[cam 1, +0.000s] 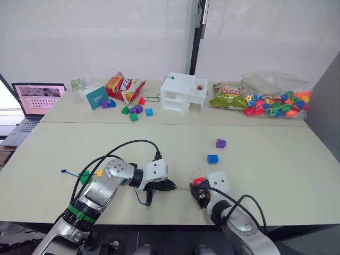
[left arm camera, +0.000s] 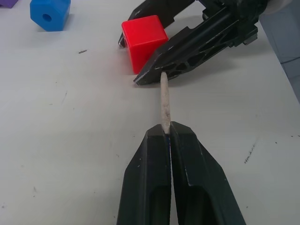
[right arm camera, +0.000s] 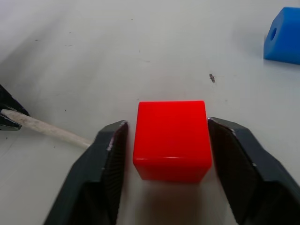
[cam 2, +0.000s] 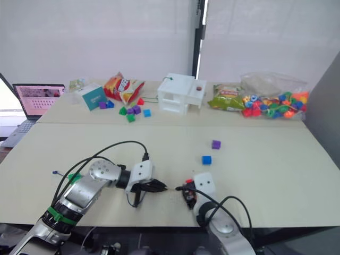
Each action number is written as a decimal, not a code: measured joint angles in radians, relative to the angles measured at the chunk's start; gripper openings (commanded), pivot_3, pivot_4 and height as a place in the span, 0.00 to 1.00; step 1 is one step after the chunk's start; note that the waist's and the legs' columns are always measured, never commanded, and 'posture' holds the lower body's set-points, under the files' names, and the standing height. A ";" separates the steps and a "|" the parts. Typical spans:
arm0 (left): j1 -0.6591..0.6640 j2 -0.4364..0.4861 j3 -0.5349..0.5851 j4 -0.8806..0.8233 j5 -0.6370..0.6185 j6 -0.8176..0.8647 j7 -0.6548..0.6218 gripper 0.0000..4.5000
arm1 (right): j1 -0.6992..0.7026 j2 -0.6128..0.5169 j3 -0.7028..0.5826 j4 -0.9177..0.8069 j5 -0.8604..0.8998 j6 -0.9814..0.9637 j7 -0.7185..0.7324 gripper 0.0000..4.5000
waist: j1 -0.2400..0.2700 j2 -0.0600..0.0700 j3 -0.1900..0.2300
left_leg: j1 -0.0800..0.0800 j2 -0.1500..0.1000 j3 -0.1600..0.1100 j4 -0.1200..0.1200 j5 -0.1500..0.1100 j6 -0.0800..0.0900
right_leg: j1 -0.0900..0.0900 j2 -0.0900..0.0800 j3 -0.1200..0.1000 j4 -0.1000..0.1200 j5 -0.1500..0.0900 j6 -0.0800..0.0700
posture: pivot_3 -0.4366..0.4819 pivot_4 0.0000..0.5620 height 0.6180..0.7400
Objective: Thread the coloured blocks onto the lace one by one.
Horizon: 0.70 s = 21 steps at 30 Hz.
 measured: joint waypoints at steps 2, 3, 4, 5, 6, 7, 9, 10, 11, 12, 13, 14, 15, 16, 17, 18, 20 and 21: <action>0.001 0.003 0.000 -0.002 0.000 0.004 0.001 0.00 | -0.014 -0.043 -0.031 -0.039 0.024 0.019 0.041 0.99 | 0.000 0.000 0.000 | -0.001 0.000 0.000 0.000 0.000 0.000 | -0.001 0.000 0.000 0.000 0.000 0.000 | 0.48 0.27 1.00; 0.002 0.004 0.000 -0.003 0.000 0.005 0.003 0.00 | -0.039 -0.080 -0.053 -0.080 0.047 0.039 0.072 0.99 | -0.001 0.000 0.000 | -0.001 0.000 0.000 0.000 0.000 0.000 | -0.001 0.000 0.000 0.000 0.000 0.000 | 0.48 0.27 1.00; 0.004 0.005 0.001 -0.005 0.000 0.006 0.004 0.00 | -0.073 -0.119 -0.086 -0.117 0.081 0.060 0.111 0.99 | -0.001 0.000 0.000 | -0.001 0.000 0.000 0.000 0.000 0.000 | 0.000 0.000 0.000 0.000 0.000 0.000 | 0.48 0.27 1.00; 0.006 0.005 0.001 -0.008 0.000 0.006 0.006 0.00 | -0.109 -0.160 -0.119 -0.148 0.118 0.082 0.154 0.99 | -0.001 0.000 0.000 | 0.000 0.000 0.000 0.000 0.000 0.000 | 0.000 0.000 0.000 0.000 0.000 0.000 | 0.48 0.27 1.00; 0.007 0.005 0.001 -0.010 0.000 0.007 0.008 0.00 | -0.141 -0.207 -0.150 -0.166 0.159 0.103 0.206 0.99 | -0.001 0.000 0.000 | 0.000 0.001 0.000 0.000 0.000 0.000 | 0.000 0.001 0.000 0.000 0.000 0.000 | 0.48 0.27 1.00; 0.008 0.005 0.001 -0.013 0.000 0.008 0.008 0.00 | -0.169 -0.270 -0.178 -0.175 0.210 0.128 0.272 0.99 | 0.001 0.000 0.000 | 0.000 0.001 -0.001 0.000 0.000 0.000 | 0.001 0.001 -0.001 -0.001 0.000 0.000 | 0.48 0.27 1.00; 0.009 0.006 0.001 -0.014 0.000 0.011 0.009 0.00 | -0.197 -0.369 -0.210 -0.165 0.307 0.170 0.395 0.99 | 0.003 0.000 0.000 | 0.000 0.001 -0.001 0.000 0.000 0.001 | 0.002 0.000 -0.001 -0.002 0.000 0.000 | 0.48 0.27 1.00; 0.009 0.006 0.002 -0.014 0.000 0.013 0.010 0.00 | -0.208 -0.411 -0.217 -0.145 0.349 0.177 0.461 0.99 | 0.003 0.000 0.000 | 0.000 0.001 -0.001 0.000 0.000 0.001 | 0.002 0.000 -0.001 -0.002 0.000 0.000 | 0.48 0.27 1.00; 0.009 0.006 0.002 -0.014 0.000 0.016 0.010 0.00 | -0.227 -0.457 -0.217 -0.113 0.378 0.177 0.526 0.99 | 0.003 0.000 0.000 | 0.000 0.001 0.000 0.000 0.000 0.001 | 0.002 0.000 -0.001 -0.003 0.000 0.000 | 0.48 0.27 1.00; 0.009 0.005 0.002 -0.015 0.000 0.019 0.010 0.00 | -0.247 -0.505 -0.217 -0.078 0.404 0.174 0.589 0.99 | 0.003 0.000 0.000 | 0.000 0.001 0.000 0.000 0.000 0.001 | 0.002 0.000 -0.001 -0.003 0.000 0.000 | 0.48 0.27 1.00; 0.011 0.006 0.003 -0.015 0.000 0.020 0.010 0.00 | -0.269 -0.544 -0.213 -0.041 0.415 0.159 0.646 0.99 | 0.004 0.000 0.000 | 0.000 0.001 0.000 0.000 0.000 0.001 | 0.002 0.000 -0.001 -0.003 0.000 0.000 | 0.48 0.27 1.00; 0.016 0.010 0.006 -0.018 0.000 0.021 0.010 0.00 | -0.318 -0.605 -0.167 0.021 0.399 0.111 0.728 0.99 | 0.003 0.000 0.000 | 0.000 0.001 0.001 0.001 -0.001 0.001 | 0.002 0.000 -0.001 -0.004 0.000 0.000 | 0.48 0.27 1.00; 0.019 0.012 0.008 -0.024 -0.002 0.025 0.010 0.00 | -0.372 -0.655 -0.111 0.090 0.364 0.049 0.806 0.99 | 0.000 0.000 0.000 | 0.000 0.001 0.001 0.001 0.000 0.001 | 0.002 0.000 -0.001 -0.004 0.000 0.000 | 0.48 0.27 1.00; 0.020 0.013 0.009 -0.034 -0.004 0.030 0.010 0.00 | -0.434 -0.688 -0.052 0.169 0.316 -0.030 0.882 0.99 | -0.004 -0.001 0.001 | 0.000 0.001 0.002 0.001 0.000 0.001 | 0.003 0.001 -0.001 -0.004 0.000 0.000 | 0.48 0.27 1.00; 0.019 0.011 0.009 -0.042 -0.007 0.037 0.010 0.00 | -0.470 -0.702 -0.018 0.225 0.282 -0.083 0.928 0.99 | -0.006 -0.001 0.001 | 0.000 0.001 0.002 0.001 0.000 0.001 | 0.002 0.001 -0.001 -0.004 0.000 0.000 | 0.48 0.27 1.00; 0.020 0.013 0.012 -0.054 -0.014 0.051 0.011 0.00 | -0.516 -0.704 0.030 0.297 0.232 -0.162 0.977 0.99 | -0.006 -0.001 0.001 | 0.000 0.002 0.001 0.001 0.000 0.001 | 0.002 0.001 -0.001 -0.003 0.000 0.000 | 0.48 0.27 1.00; 0.021 0.011 0.012 -0.084 -0.020 0.078 0.023 0.00 | -0.601 -0.692 0.118 0.456 0.140 -0.329 1.063 0.99 | -0.006 -0.001 0.001 | -0.001 0.001 0.002 0.001 0.000 0.001 | 0.001 0.001 -0.001 -0.003 0.000 0.000 | 0.48 0.27 1.00; 0.021 0.010 0.012 -0.097 -0.022 0.089 0.027 0.00 | -0.621 -0.686 0.138 0.508 0.113 -0.379 1.088 0.99 | -0.004 -0.001 0.001 | -0.001 0.001 0.001 0.001 0.000 0.001 | 0.001 0.001 -0.001 -0.003 0.000 0.000 | 0.48 0.27 1.00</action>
